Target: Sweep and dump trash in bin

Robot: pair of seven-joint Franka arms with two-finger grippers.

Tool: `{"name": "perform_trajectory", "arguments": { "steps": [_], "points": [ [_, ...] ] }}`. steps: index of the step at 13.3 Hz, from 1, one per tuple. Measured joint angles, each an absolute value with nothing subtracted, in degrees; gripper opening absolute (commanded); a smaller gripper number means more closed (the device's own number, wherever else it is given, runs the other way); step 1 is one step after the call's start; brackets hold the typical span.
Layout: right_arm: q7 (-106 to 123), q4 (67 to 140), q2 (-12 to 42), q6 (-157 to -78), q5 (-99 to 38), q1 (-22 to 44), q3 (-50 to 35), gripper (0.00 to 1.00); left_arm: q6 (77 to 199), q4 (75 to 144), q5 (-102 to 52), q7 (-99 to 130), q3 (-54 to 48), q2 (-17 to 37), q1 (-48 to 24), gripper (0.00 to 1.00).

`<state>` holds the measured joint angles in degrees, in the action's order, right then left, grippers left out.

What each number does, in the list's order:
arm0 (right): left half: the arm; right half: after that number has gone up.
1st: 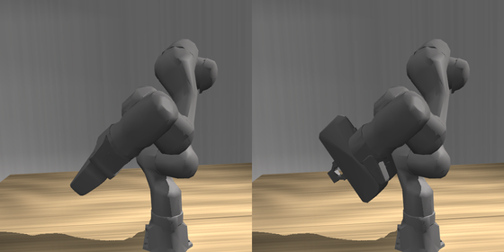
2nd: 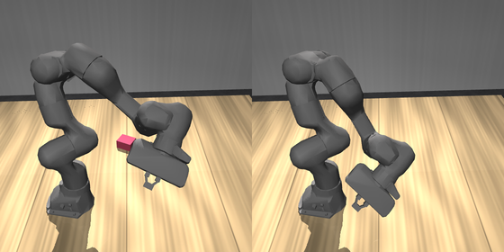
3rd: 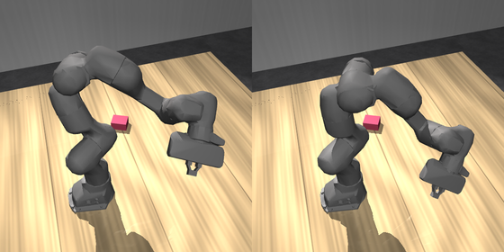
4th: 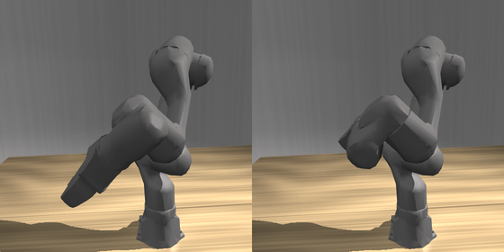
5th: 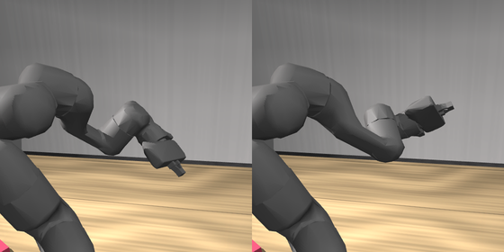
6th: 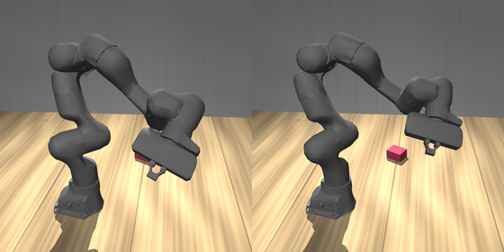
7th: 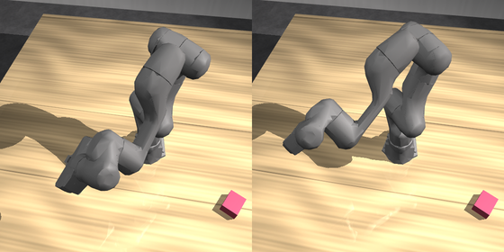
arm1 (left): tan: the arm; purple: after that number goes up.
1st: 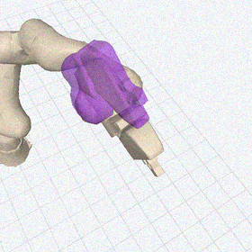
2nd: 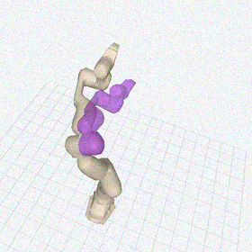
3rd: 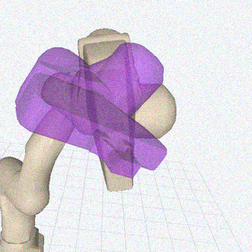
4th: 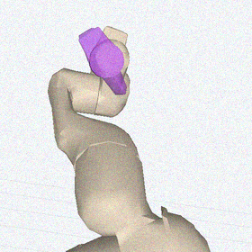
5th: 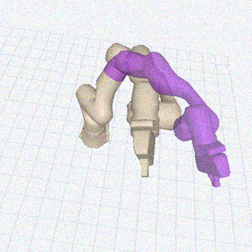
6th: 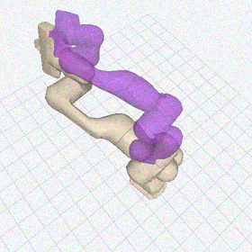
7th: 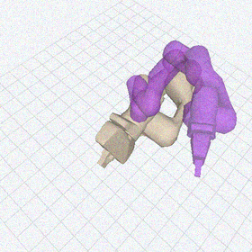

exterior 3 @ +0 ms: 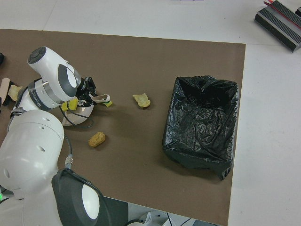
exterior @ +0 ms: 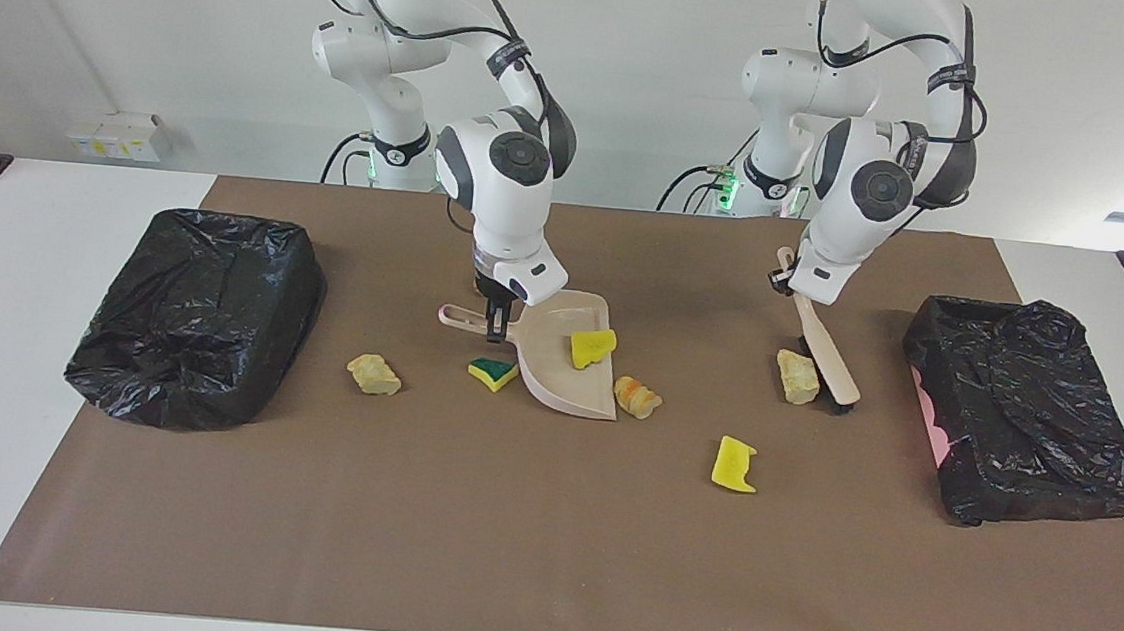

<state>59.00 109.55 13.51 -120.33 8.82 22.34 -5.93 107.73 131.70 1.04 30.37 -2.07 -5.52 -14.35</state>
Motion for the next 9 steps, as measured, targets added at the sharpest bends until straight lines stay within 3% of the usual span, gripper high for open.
{"name": "perform_trajectory", "arguments": {
  "steps": [9],
  "points": [
    [59.0, 109.6, 13.5, -120.3, 8.8, 22.3, -5.9, 0.0, 122.4, 129.8, -11.1, 30.1, -2.7, 0.4, -30.8, 0.0]
  ]
}}
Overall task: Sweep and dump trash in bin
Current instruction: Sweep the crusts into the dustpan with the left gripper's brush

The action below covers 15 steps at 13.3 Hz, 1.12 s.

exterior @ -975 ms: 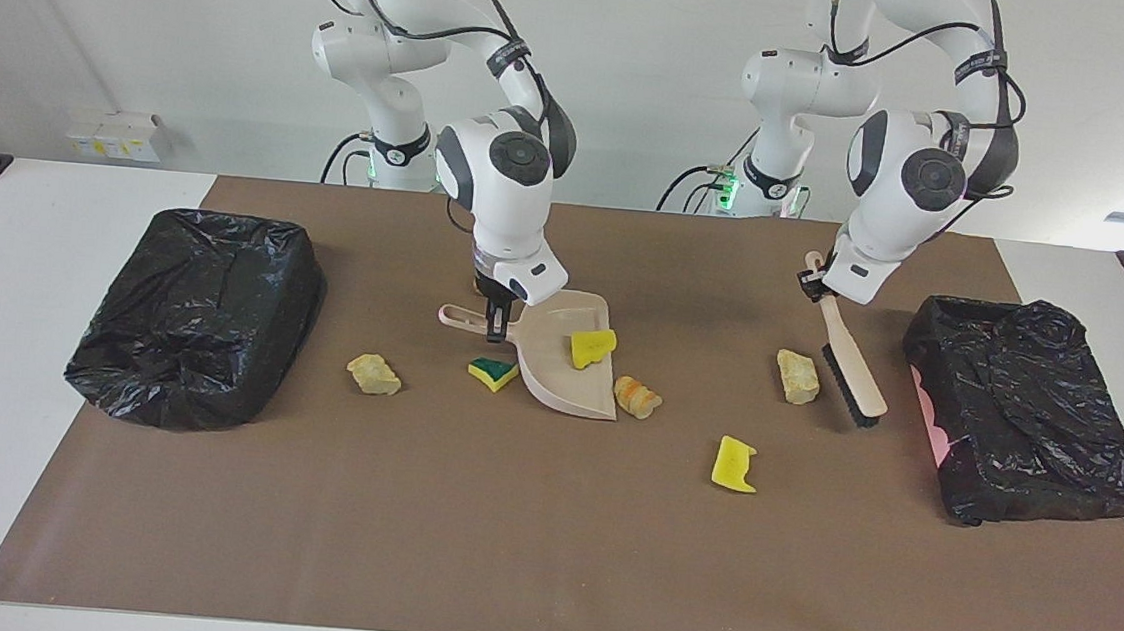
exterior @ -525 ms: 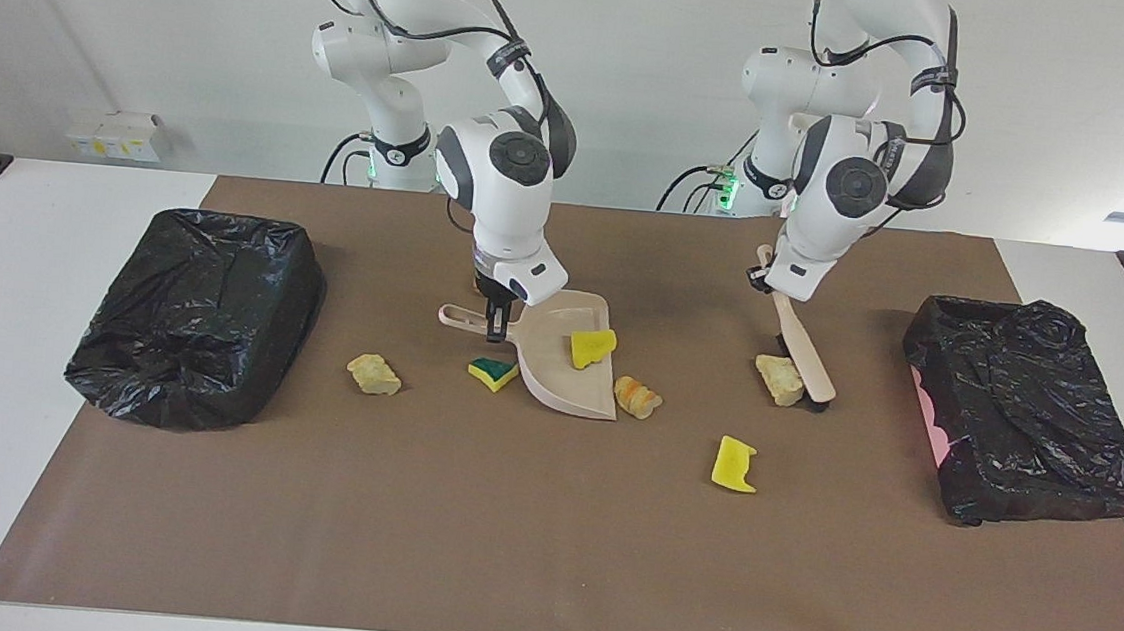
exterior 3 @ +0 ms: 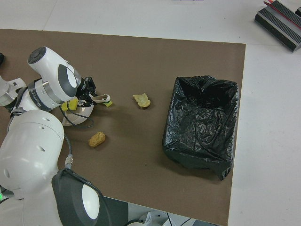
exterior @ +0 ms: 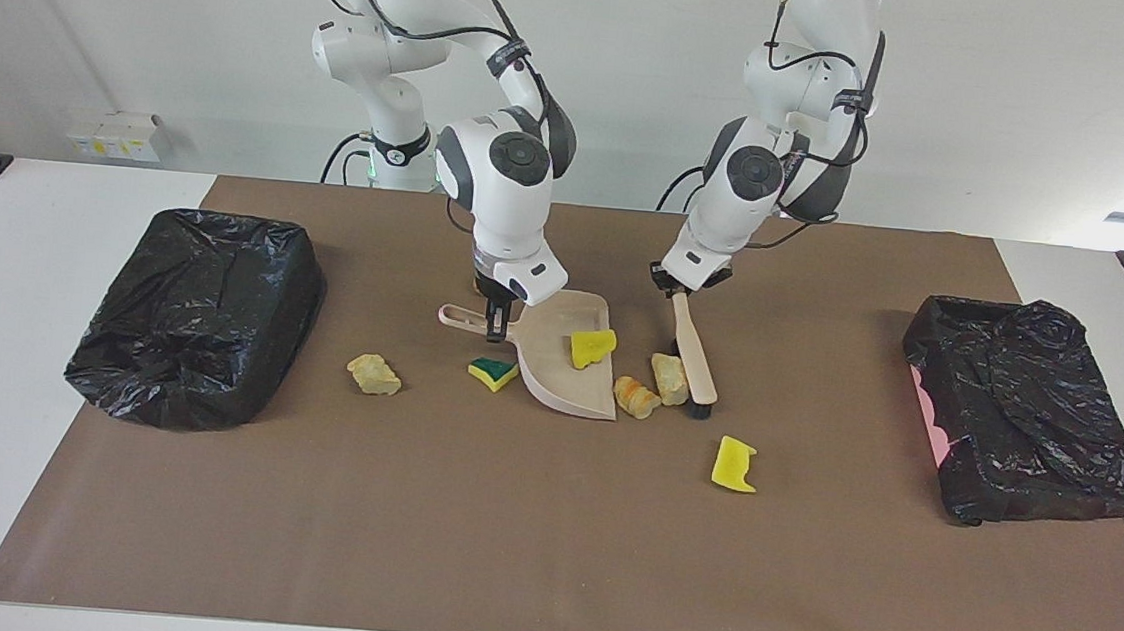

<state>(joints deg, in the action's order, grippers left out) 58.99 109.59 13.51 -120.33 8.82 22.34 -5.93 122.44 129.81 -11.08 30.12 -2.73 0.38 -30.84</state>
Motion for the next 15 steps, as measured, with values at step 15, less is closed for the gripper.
{"name": "perform_trajectory", "arguments": {
  "steps": [15],
  "points": [
    [58.1, 109.7, 13.5, -120.2, 8.8, 22.3, -5.9, 0.0, 116.1, 121.9, -15.7, 26.8, -1.0, 0.5, -38.8, 0.0]
  ]
}}
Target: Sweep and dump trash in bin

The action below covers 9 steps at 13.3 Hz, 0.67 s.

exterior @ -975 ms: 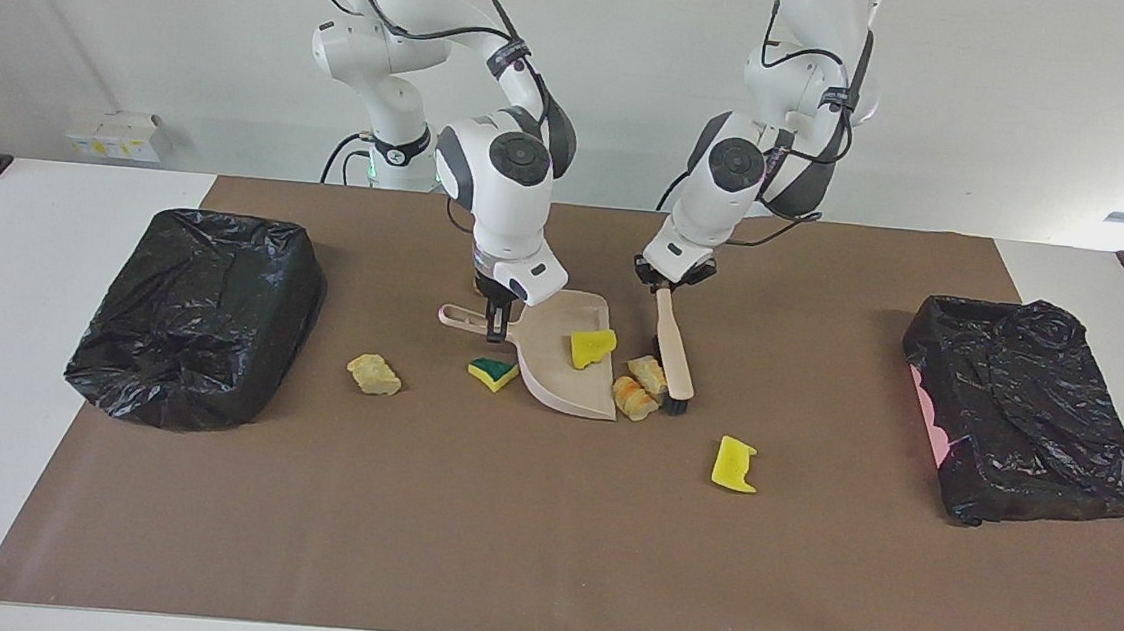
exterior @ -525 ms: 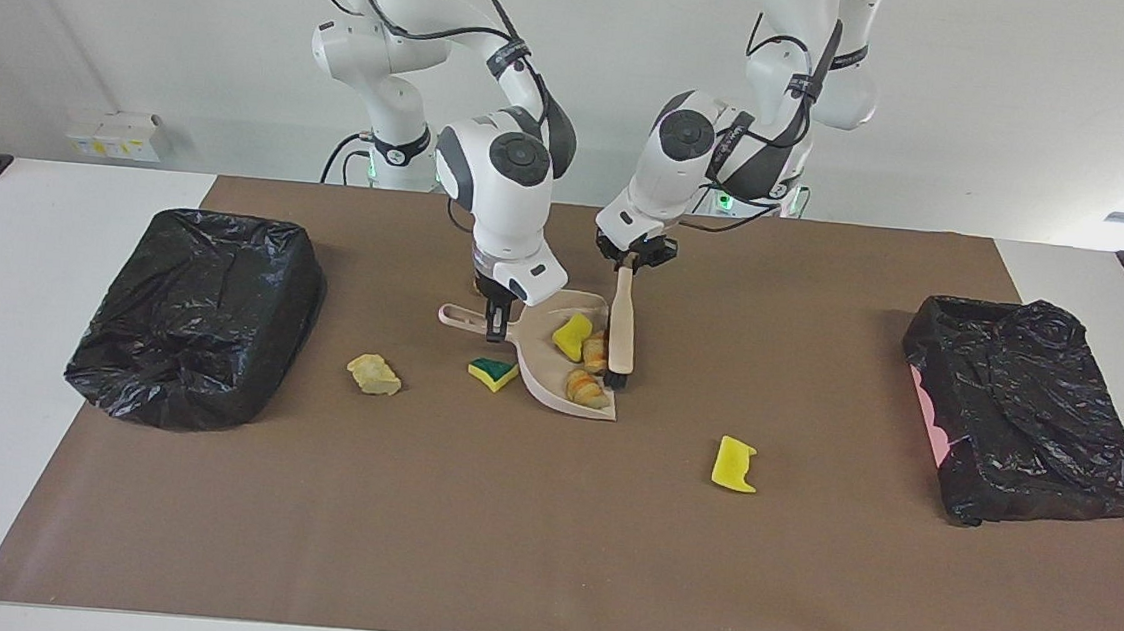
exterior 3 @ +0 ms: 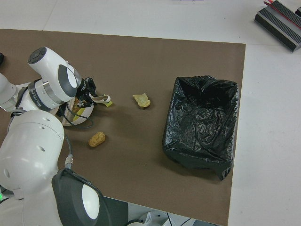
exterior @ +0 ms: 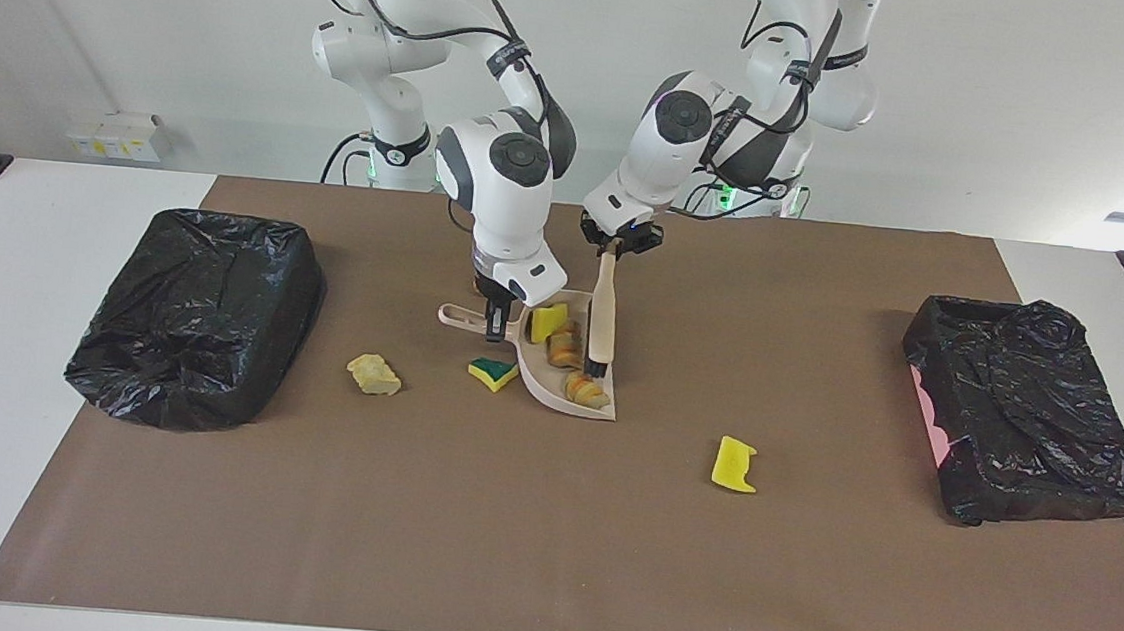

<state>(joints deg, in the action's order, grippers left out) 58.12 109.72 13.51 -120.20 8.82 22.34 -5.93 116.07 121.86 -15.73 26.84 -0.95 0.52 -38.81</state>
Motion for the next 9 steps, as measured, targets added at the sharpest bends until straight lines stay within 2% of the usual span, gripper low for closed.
{"name": "perform_trajectory", "arguments": {
  "steps": [5, 9],
  "points": [
    [58.1, 109.7, 13.5, -120.2, 8.8, 22.3, -5.9, 0.0, 114.9, 118.4, -3.2, 23.1, -0.6, 2.0, -27.5, 0.0],
    [58.1, 109.7, 13.5, -120.2, 8.8, 22.3, -5.9, 0.0, 111.4, 108.7, 2.8, 14.3, -0.5, 8.5, -19.2, 0.0]
  ]
}}
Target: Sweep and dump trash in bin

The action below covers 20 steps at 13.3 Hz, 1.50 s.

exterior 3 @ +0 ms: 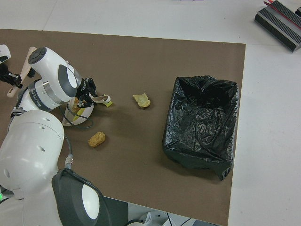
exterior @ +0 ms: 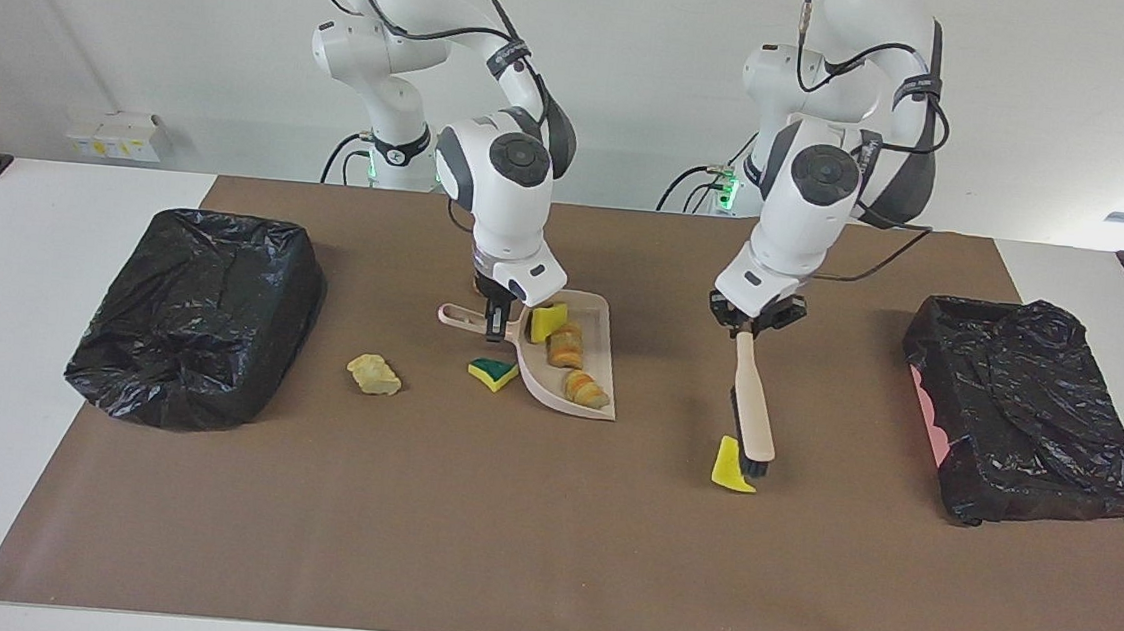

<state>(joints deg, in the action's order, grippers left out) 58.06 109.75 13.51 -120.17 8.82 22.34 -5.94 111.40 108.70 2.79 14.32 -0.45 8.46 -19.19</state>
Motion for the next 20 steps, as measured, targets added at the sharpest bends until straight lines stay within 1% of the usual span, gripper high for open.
{"name": "perform_trajectory", "arguments": {
  "steps": [4, 6, 8, 11, 14, 20],
  "points": [
    [57.0, 109.8, 13.5, -120.1, 8.8, 22.3, -5.9, 0.0, 110.9, 103.2, 8.0, 7.6, -0.5, 15.0, -13.6, 0.0],
    [56.7, 109.8, 13.5, -120.1, 8.8, 22.3, -5.9, 0.0, 110.3, 101.1, 8.9, 3.9, -0.5, 16.8, -11.2, 0.0],
    [56.7, 109.8, 13.5, -120.1, 8.8, 22.3, -5.9, 0.0, 109.7, 101.4, 8.9, 2.3, -0.8, 17.6, -10.9, 0.0],
    [56.6, 109.8, 13.5, -120.1, 8.8, 22.3, -5.9, 0.0, 109.4, 105.1, 8.9, -1.0, -2.1, 16.9, -11.5, 0.0],
    [56.6, 109.8, 13.5, -120.1, 8.8, 22.3, -5.9, 0.0, 109.4, 108.1, 7.3, -2.2, -2.8, 15.2, -13.1, 0.0],
    [56.6, 109.8, 13.5, -120.1, 8.8, 22.3, -5.9, 0.0, 109.4, 114.3, 0.3, -2.3, -3.2, 10.7, -21.8, 0.0]
  ]
}}
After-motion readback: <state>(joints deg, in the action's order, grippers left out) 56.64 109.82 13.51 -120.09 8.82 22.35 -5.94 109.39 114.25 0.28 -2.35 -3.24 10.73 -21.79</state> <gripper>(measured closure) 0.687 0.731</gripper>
